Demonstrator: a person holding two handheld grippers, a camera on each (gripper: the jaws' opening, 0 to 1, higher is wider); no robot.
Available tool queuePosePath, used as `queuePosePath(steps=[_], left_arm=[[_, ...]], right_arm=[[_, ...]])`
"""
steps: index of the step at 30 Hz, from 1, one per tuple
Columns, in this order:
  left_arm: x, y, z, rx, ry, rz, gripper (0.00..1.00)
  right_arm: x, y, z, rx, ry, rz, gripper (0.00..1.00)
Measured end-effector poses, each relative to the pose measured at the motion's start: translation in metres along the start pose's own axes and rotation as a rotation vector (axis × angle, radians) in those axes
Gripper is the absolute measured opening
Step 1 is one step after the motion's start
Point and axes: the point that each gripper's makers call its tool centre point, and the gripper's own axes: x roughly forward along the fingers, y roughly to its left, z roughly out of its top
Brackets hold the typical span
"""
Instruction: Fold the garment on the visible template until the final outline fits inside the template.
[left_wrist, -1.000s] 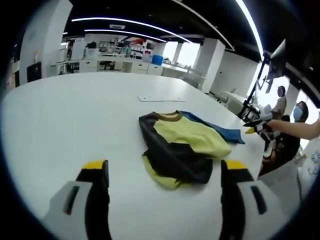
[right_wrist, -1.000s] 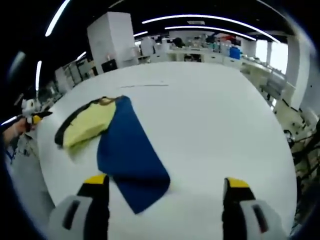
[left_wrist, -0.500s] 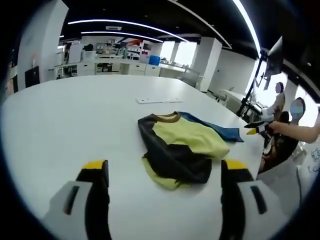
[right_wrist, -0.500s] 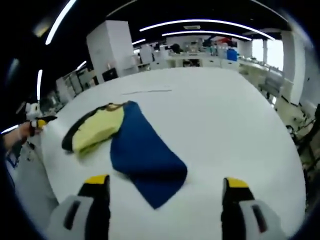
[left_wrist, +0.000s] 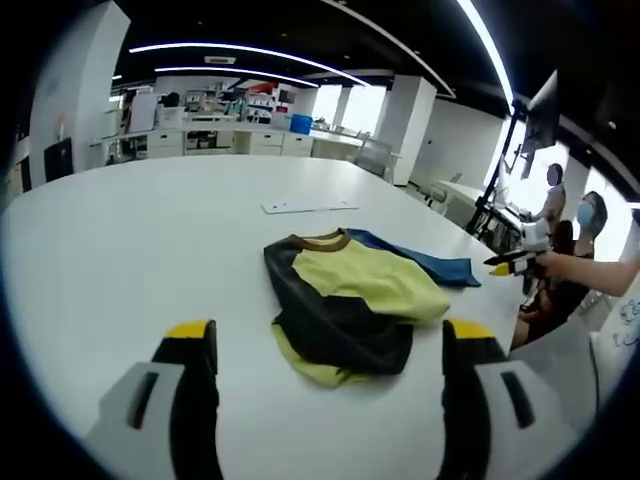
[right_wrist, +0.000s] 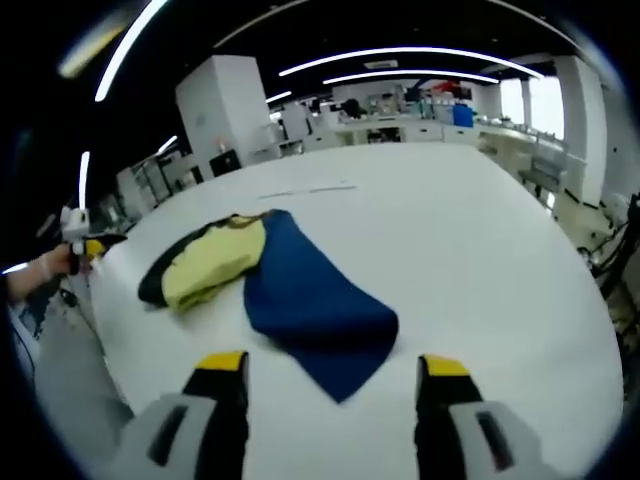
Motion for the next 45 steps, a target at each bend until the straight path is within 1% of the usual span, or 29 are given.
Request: queuePosePath(steps=[1, 2, 3, 5, 7, 8, 9, 10, 11, 12, 14, 15, 17, 20, 22, 24, 26, 28, 29, 30, 31, 32, 33, 35, 37, 40, 42, 44, 45], left_arm=[[0.0, 0.001, 0.0, -0.003, -0.002, 0.002, 0.9], [0.0, 0.001, -0.001, -0.007, -0.002, 0.002, 0.9], [0.0, 0.0, -0.002, -0.008, -0.002, 0.002, 0.9], [-0.001, 0.002, -0.005, -0.013, 0.004, 0.005, 0.9], [-0.001, 0.002, -0.007, -0.018, 0.005, 0.007, 0.9], [-0.001, 0.001, -0.007, -0.019, 0.007, 0.008, 0.9], [-0.002, 0.002, -0.007, -0.02, 0.007, 0.011, 0.9], [-0.003, 0.003, -0.007, -0.023, 0.008, 0.015, 0.9], [-0.004, 0.005, -0.007, -0.024, 0.007, 0.017, 0.9], [-0.004, 0.006, -0.006, -0.025, 0.006, 0.021, 0.9], [-0.006, 0.008, -0.006, -0.029, 0.002, 0.028, 0.9], [-0.006, 0.008, -0.005, -0.033, 0.001, 0.029, 0.9], [-0.007, 0.01, -0.006, -0.036, 0.0, 0.038, 0.9], [-0.01, 0.014, -0.008, -0.042, 0.001, 0.045, 0.9], [-0.009, 0.014, -0.009, -0.045, 0.003, 0.051, 0.9], [-0.01, 0.015, -0.009, -0.047, 0.003, 0.054, 0.9], [-0.011, 0.016, -0.008, -0.052, -0.002, 0.058, 0.9], [-0.011, 0.018, -0.009, -0.056, -0.003, 0.06, 0.9], [-0.012, 0.018, -0.009, -0.058, -0.004, 0.061, 0.9], [-0.012, 0.019, -0.009, -0.059, -0.004, 0.062, 0.9], [-0.012, 0.02, -0.01, -0.061, -0.002, 0.063, 0.9], [-0.012, 0.019, -0.011, -0.061, 0.0, 0.064, 0.9], [-0.012, 0.019, -0.012, -0.063, 0.002, 0.065, 0.9], [-0.01, 0.019, -0.014, -0.068, 0.003, 0.065, 0.9], [-0.009, 0.018, -0.016, -0.071, 0.005, 0.064, 0.9], [-0.008, 0.017, -0.017, -0.075, 0.005, 0.062, 0.9], [-0.008, 0.017, -0.016, -0.074, 0.008, 0.064, 0.9], [-0.008, 0.017, -0.015, -0.079, 0.003, 0.065, 0.9], [-0.008, 0.017, -0.015, -0.083, 0.002, 0.066, 0.9]], right_arm=[[0.001, 0.004, -0.004, 0.013, 0.008, 0.012, 0.6], [0.002, 0.008, -0.007, 0.016, 0.015, 0.022, 0.56], [0.003, 0.01, -0.01, -0.004, 0.02, 0.025, 0.5], [0.005, 0.012, -0.015, -0.023, 0.033, 0.016, 0.4], [0.008, 0.008, -0.022, -0.03, 0.051, -0.009, 0.35], [0.008, 0.004, -0.023, -0.042, 0.053, -0.026, 0.29], [0.008, 0.005, -0.022, -0.043, 0.044, -0.028, 0.25], [0.009, 0.003, -0.022, -0.01, 0.037, -0.031, 0.23], [0.007, 0.004, -0.018, 0.025, 0.029, -0.022, 0.24], [0.008, 0.005, -0.019, 0.035, 0.035, -0.009, 0.24], [0.01, 0.007, -0.028, 0.001, 0.075, -0.031, 0.22], [0.012, 0.003, -0.033, -0.028, 0.092, -0.051, 0.22], [0.016, -0.001, -0.034, 0.01, 0.086, -0.048, 0.21], [0.016, 0.0, -0.03, 0.035, 0.075, -0.055, 0.17], [0.019, 0.0, -0.03, 0.023, 0.081, -0.06, 0.15], [0.022, -0.002, -0.032, -0.001, 0.102, -0.071, 0.14], [0.024, -0.005, -0.027, -0.002, 0.099, -0.073, 0.12], [0.026, -0.009, -0.028, -0.026, 0.102, -0.081, 0.1], [0.024, -0.01, -0.029, -0.059, 0.109, -0.097, 0.08], [0.023, -0.011, -0.031, -0.12, 0.122, -0.111, 0.05], [0.022, -0.01, -0.032, -0.137, 0.127, -0.114, 0.03], [0.022, -0.006, -0.032, -0.123, 0.115, -0.109, 0.03], [0.023, -0.009, -0.032, -0.124, 0.115, -0.111, 0.03], [0.024, -0.013, -0.032, -0.157, 0.103, -0.115, 0.02], [0.023, -0.01, -0.032, -0.15, 0.101, -0.102, 0.0], [0.022, -0.011, -0.032, -0.155, 0.112, -0.101, 0.0], [0.019, -0.008, -0.035, -0.078, 0.138, -0.078, 0.0], [0.012, -0.017, -0.027, -0.078, 0.116, -0.088, 0.0], [0.006, -0.02, -0.023, -0.083, 0.121, -0.097, 0.0]])
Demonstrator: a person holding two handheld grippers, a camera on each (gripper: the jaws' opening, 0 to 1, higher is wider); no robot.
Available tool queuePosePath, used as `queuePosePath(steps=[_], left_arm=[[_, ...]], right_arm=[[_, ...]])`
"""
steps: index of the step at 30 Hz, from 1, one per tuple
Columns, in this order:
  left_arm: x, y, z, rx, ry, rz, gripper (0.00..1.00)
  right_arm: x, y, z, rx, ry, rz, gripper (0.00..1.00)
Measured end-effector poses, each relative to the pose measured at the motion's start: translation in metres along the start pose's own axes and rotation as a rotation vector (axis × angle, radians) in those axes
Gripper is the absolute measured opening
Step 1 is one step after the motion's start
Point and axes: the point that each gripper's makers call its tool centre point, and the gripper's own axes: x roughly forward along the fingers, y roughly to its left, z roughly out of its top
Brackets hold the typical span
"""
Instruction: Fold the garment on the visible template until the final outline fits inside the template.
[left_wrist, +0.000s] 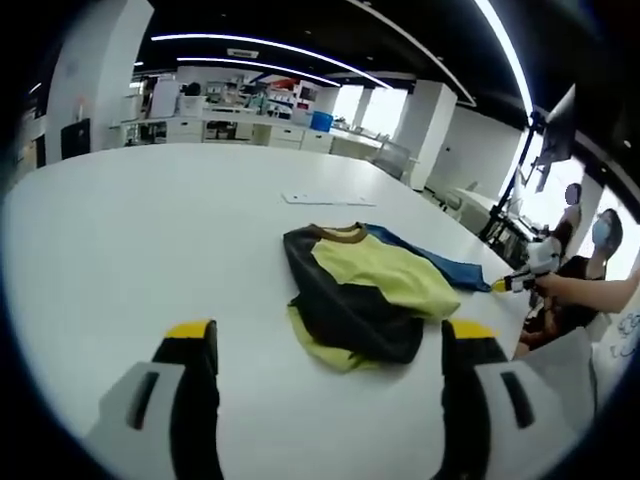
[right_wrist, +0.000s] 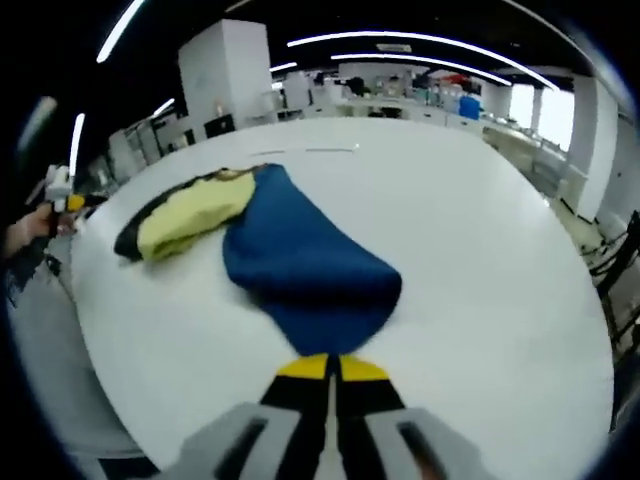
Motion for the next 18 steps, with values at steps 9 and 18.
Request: queuePosePath(steps=[9, 18], left_arm=[[0.001, 0.003, 0.001, 0.001, 0.001, 0.011, 0.9], [0.001, 0.004, -0.001, -0.003, 0.011, 0.017, 0.9]], right_arm=[[-0.028, -0.074, 0.01, -0.098, 0.106, -0.066, 0.0], [-0.021, -0.101, 0.009, -0.157, 0.216, -0.047, 0.0]])
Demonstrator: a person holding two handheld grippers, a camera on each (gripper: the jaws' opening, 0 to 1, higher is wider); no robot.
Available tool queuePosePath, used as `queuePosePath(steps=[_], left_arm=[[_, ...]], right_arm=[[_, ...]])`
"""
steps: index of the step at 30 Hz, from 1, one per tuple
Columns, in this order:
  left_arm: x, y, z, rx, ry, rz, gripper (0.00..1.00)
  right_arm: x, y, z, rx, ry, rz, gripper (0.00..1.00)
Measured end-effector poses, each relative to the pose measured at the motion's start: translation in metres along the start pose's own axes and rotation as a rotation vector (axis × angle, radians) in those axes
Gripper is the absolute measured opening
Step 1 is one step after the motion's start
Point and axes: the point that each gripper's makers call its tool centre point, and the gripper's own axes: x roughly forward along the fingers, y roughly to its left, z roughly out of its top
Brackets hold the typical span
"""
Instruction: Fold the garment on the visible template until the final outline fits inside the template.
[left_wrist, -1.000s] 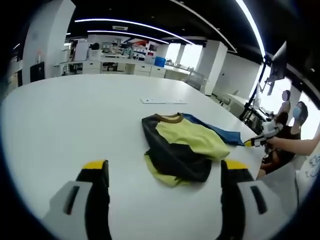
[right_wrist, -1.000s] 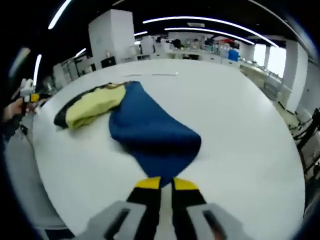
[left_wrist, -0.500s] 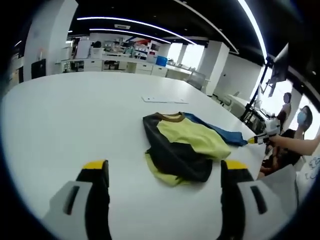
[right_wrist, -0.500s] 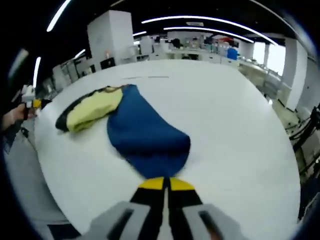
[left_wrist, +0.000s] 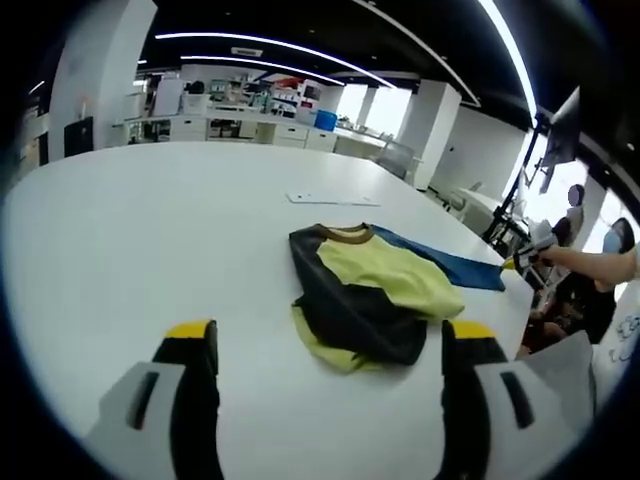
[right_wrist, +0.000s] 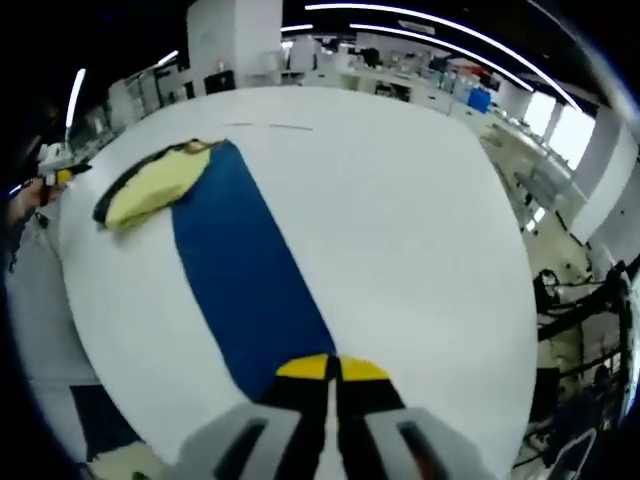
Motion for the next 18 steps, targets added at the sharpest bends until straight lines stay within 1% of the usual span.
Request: queuePosePath(steps=[3, 4, 7, 9, 11, 16, 18], left_arm=[[0.001, 0.003, -0.001, -0.006, 0.003, 0.007, 0.9], [0.001, 0.003, -0.002, -0.006, 0.006, 0.009, 0.9], [0.001, 0.003, -0.003, -0.013, 0.007, 0.012, 0.89], [0.002, 0.002, -0.005, -0.014, 0.013, 0.015, 0.89], [0.002, 0.003, -0.007, -0.013, 0.021, 0.017, 0.89], [0.0, 0.004, -0.007, -0.024, 0.019, 0.028, 0.89], [0.0, 0.005, -0.007, -0.029, 0.019, 0.031, 0.9]], right_arm=[[0.009, -0.009, 0.003, -0.008, 0.012, -0.007, 0.0], [0.006, -0.009, 0.003, -0.008, 0.016, -0.008, 0.0], [0.015, -0.014, 0.007, -0.008, 0.026, -0.008, 0.0], [0.013, -0.014, 0.004, -0.014, 0.036, -0.017, 0.0], [0.016, -0.022, 0.008, -0.014, 0.035, -0.033, 0.0], [0.017, -0.024, 0.012, -0.007, 0.039, -0.055, 0.0], [0.02, -0.027, 0.013, -0.018, 0.051, -0.063, 0.0]])
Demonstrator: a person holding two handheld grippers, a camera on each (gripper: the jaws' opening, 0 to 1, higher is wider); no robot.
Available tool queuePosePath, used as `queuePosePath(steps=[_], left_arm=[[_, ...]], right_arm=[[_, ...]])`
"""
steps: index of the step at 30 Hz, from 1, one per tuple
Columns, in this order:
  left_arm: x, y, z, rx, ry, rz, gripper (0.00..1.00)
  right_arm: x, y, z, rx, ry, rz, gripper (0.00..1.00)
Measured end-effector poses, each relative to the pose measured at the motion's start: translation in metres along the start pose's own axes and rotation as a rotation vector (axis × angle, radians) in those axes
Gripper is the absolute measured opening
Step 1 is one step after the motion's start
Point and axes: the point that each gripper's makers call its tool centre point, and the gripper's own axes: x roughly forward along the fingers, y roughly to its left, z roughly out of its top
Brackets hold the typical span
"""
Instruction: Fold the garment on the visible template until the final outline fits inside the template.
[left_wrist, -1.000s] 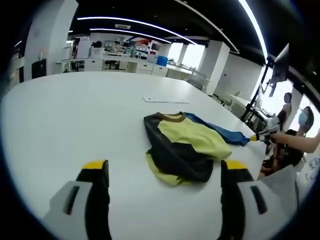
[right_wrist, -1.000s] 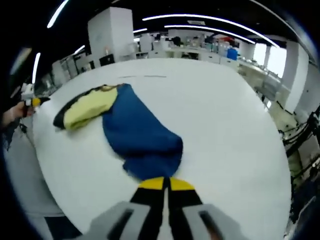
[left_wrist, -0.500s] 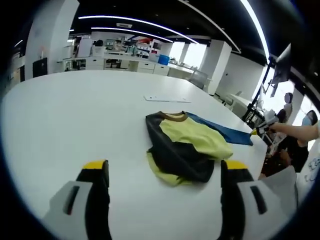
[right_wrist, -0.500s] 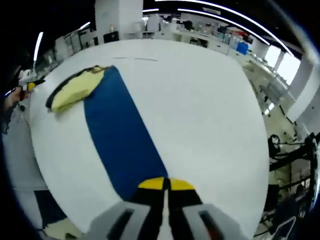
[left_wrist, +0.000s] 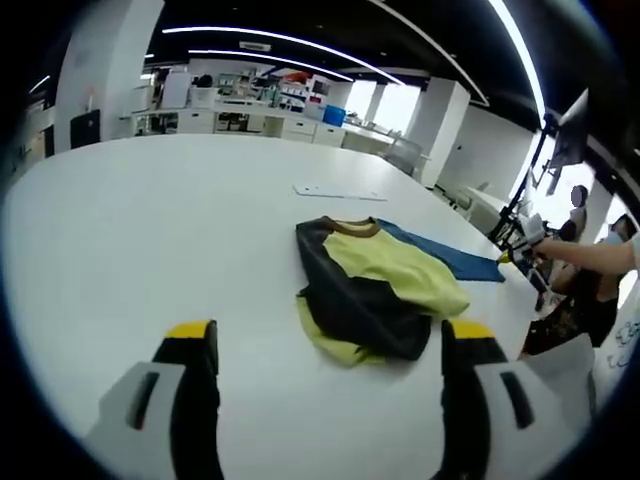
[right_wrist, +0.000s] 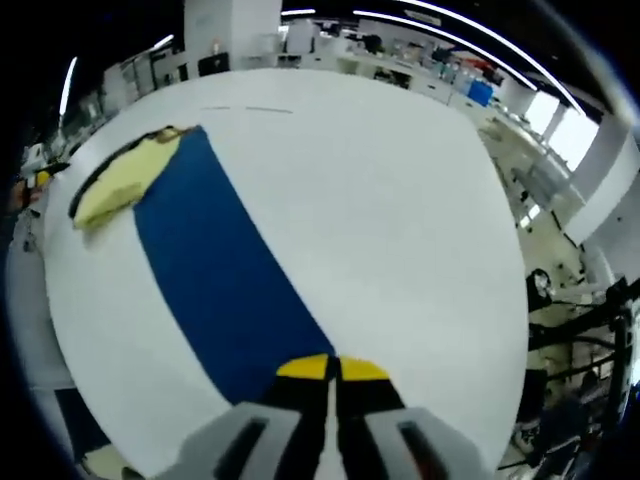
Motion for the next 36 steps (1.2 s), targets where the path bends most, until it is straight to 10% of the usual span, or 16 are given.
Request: queuePosePath(steps=[21, 24, 36], left_arm=[[0.006, -0.008, 0.018, 0.025, 0.008, 0.031, 0.9], [0.005, -0.011, 0.017, 0.033, 0.013, 0.022, 0.9], [0.008, -0.01, 0.014, 0.02, 0.019, 0.029, 0.9]], right_arm=[[0.02, -0.035, 0.014, 0.051, -0.07, -0.013, 0.0], [0.015, -0.035, 0.02, 0.105, -0.162, -0.009, 0.0], [-0.021, 0.028, 0.068, 0.043, -0.492, 0.224, 0.79]])
